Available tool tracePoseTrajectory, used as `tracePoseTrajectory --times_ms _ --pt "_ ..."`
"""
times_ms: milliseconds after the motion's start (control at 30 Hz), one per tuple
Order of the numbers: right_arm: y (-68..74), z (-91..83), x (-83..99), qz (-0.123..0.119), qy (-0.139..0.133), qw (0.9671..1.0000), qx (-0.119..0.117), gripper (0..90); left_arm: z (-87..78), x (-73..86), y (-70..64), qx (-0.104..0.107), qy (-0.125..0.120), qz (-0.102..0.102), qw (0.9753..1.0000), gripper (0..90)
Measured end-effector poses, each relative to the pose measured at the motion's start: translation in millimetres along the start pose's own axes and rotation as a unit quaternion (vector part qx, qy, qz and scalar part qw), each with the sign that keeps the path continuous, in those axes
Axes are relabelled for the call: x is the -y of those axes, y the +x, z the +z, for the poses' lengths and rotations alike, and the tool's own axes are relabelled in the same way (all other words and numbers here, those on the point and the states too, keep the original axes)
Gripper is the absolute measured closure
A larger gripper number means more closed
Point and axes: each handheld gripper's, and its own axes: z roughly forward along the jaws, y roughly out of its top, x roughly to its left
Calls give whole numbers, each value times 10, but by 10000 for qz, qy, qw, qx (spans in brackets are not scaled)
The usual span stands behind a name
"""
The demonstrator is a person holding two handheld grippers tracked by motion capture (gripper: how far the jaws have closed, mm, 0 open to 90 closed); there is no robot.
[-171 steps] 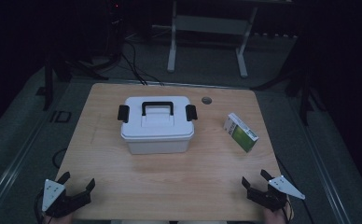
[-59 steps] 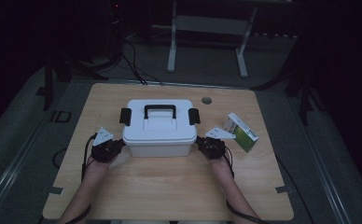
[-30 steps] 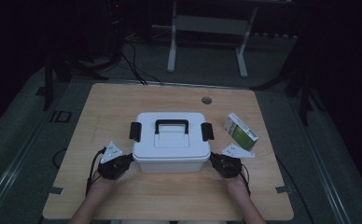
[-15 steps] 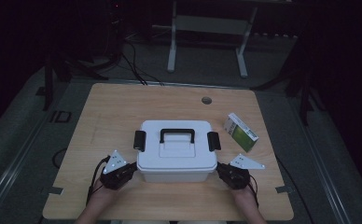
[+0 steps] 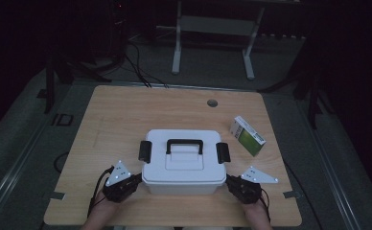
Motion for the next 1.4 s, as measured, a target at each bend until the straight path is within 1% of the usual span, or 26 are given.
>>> tracePoseTrajectory --times_ms 200,433,533,700,767,833,900,1100,1133,1167,1267,1333,1400 --pt "33 -62 32 -8 7 10000 1 900 -25 20 -52 42 5 67 10000 899" --pt "45 -73 36 24 5 10000 24 900 -23 21 -42 74 -3 19 10000 898" --pt "37 -63 29 34 9 10000 13 900 -21 16 -41 44 4 46 10000 898" --pt "34 -21 9 28 9 10000 16 900 -3 6 13 -11 -24 -16 10000 898" --pt "26 5 -4 22 3 10000 29 900 8 -3 38 2 -25 -32 10000 898" --pt "20 17 -10 16 2 10000 45 900 11 -7 48 -9 -14 -11 10000 898" --pt "4 55 -32 14 4 10000 59 900 26 -17 83 -47 -40 -62 10000 898" --pt "-12 139 -75 9 13 10000 42 900 26 -35 158 -86 3 -119 9999 898" --pt "-16 153 -82 10 13 10000 34 900 30 -41 172 -109 2 -93 9999 898" --pt "-17 166 -89 7 18 10000 39 900 34 -46 186 -119 6 -123 9999 898" --pt "-20 199 -104 31 9 10000 40 900 42 -51 211 -123 -1 -150 9998 897" --pt "-34 209 -109 50 1 10000 39 900 44 -48 214 -132 -17 -132 9998 898" --pt "-48 220 -106 146 -25 9999 5 900 45 -49 223 -125 -19 -132 9998 898"
